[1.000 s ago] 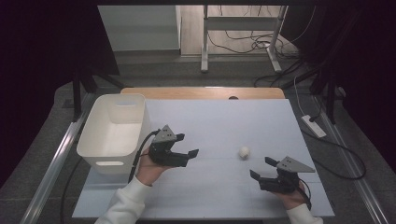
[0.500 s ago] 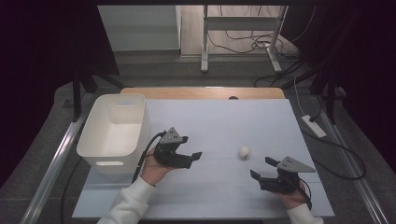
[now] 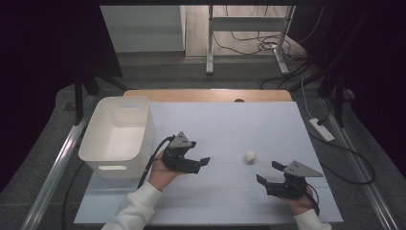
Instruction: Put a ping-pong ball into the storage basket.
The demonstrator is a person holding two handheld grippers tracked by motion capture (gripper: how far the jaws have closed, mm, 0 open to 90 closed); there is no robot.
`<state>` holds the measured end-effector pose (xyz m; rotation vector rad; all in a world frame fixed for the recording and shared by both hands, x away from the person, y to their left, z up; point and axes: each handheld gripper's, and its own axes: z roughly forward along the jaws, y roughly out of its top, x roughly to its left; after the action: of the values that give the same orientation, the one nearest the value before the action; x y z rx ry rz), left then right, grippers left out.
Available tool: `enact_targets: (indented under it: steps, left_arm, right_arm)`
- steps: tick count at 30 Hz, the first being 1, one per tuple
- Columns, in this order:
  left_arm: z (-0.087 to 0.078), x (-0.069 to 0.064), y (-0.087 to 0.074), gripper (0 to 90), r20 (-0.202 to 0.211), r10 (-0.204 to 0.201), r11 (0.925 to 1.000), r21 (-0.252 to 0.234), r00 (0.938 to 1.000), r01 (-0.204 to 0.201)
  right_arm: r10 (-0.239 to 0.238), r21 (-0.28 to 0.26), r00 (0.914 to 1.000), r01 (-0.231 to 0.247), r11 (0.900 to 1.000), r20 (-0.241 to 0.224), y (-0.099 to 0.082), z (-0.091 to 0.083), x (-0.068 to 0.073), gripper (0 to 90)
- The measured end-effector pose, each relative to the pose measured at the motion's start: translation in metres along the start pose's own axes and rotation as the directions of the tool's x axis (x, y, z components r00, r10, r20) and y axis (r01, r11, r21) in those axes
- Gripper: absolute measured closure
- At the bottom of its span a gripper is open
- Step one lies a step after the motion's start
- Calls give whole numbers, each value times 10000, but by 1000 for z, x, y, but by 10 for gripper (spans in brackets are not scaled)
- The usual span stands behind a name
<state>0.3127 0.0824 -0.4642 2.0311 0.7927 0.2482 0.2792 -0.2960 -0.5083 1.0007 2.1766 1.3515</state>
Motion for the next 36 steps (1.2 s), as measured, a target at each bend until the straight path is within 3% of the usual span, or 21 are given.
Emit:
enact_targets:
  steps: [21, 36]
  left_arm:
    - [31, -7, 5, 209, 289, 284, 9981, 538, 9992, -299]
    - [46, -9, 11, 209, 520, 479, 9973, 537, 9975, -506]
  right_arm:
    - [-11, -4, 10000, 11, 10000, 26, 1, 0, 0, 177]
    - [-14, -14, 10000, 14, 10000, 31, 1, 0, 0, 177]
